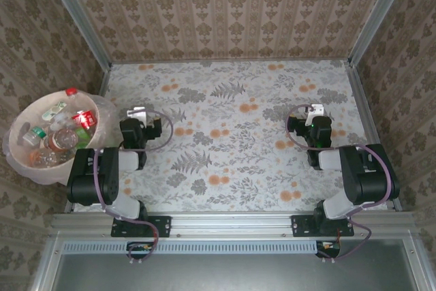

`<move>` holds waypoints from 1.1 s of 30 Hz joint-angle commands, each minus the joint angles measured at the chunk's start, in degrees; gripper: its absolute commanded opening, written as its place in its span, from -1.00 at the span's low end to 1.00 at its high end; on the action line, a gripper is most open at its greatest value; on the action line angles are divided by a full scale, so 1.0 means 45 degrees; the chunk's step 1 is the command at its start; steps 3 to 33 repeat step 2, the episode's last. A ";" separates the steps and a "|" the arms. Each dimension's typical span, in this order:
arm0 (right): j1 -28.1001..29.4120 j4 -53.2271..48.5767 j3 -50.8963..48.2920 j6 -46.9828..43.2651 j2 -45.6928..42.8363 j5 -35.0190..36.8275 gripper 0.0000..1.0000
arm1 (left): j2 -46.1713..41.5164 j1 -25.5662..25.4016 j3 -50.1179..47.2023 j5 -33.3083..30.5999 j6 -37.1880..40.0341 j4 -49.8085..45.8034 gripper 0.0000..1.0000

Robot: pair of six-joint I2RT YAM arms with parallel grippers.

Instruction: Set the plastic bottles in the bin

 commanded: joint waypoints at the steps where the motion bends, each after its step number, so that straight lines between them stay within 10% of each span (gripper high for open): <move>1: 0.0025 0.0158 0.0225 -0.0111 -0.0040 -0.0097 1.00 | 0.0023 0.0000 0.0131 -0.0391 0.0063 0.0461 1.00; 33: 0.0027 0.0185 0.0200 -0.0111 -0.0043 -0.0116 1.00 | 0.0021 -0.0005 0.0131 -0.0397 0.0063 0.0463 1.00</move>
